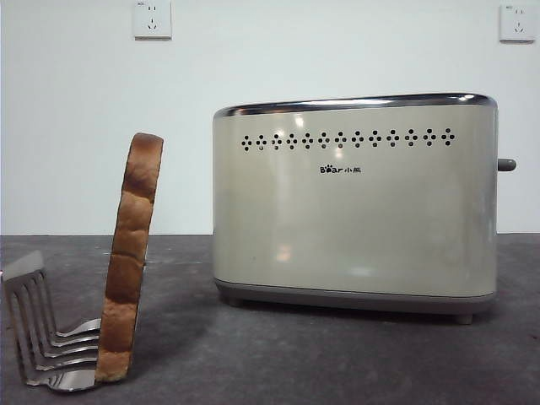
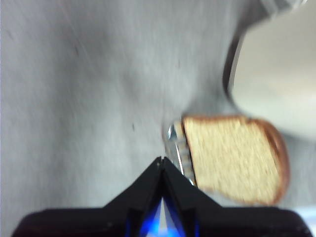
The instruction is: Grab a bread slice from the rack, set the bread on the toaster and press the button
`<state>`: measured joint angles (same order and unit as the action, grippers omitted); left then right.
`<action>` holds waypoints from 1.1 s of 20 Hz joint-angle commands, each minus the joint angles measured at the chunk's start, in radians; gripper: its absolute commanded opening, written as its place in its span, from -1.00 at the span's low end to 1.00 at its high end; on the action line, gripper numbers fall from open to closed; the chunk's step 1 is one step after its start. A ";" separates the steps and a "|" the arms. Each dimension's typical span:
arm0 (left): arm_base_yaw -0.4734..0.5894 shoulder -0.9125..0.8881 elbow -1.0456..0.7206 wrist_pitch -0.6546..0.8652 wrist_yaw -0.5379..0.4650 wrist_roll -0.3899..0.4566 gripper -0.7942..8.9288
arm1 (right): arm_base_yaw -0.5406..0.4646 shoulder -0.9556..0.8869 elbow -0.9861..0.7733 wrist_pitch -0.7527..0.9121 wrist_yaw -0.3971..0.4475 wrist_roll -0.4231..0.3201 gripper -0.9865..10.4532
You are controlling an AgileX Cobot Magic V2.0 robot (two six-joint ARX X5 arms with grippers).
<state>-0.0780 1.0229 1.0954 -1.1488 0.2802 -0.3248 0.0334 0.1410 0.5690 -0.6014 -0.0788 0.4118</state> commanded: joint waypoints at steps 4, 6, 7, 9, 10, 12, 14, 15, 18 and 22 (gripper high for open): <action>-0.098 0.187 0.175 -0.108 0.005 -0.027 -0.85 | 0.000 0.122 0.113 -0.074 -0.008 -0.004 -0.83; -0.140 0.239 0.217 -0.139 0.004 -0.071 -0.85 | 0.000 0.166 0.143 -0.082 -0.008 -0.029 -0.83; -0.167 0.264 0.238 -0.156 -0.010 -0.092 -0.85 | 0.000 0.185 0.155 -0.082 -0.008 -0.032 -0.83; -0.234 0.293 0.257 -0.163 -0.074 -0.153 -0.85 | 0.000 0.223 0.173 -0.081 -0.008 -0.032 -0.83; -0.267 0.302 0.257 -0.158 -0.092 -0.185 -0.85 | 0.000 0.240 0.178 -0.080 -0.008 -0.037 -0.83; -0.330 0.316 0.257 -0.145 -0.142 -0.240 -0.84 | 0.000 0.273 0.184 -0.083 -0.016 -0.058 -0.83; -0.382 0.325 0.257 -0.129 -0.162 -0.288 -0.68 | 0.000 0.293 0.186 -0.091 -0.030 -0.058 -0.83; -0.410 0.326 0.257 -0.121 -0.177 -0.315 -0.44 | 0.000 0.296 0.186 -0.103 -0.030 -0.058 -0.83; -0.475 0.328 0.257 -0.080 -0.179 -0.357 0.34 | 0.000 0.295 0.186 -0.133 -0.030 -0.058 -0.83; -0.543 0.356 0.257 -0.038 -0.176 -0.406 0.41 | 0.028 0.295 0.186 -0.134 -0.031 -0.058 -0.83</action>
<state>-0.6140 1.3674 1.3540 -1.1896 0.1036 -0.7090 0.0601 0.4381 0.7502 -0.7399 -0.1081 0.3660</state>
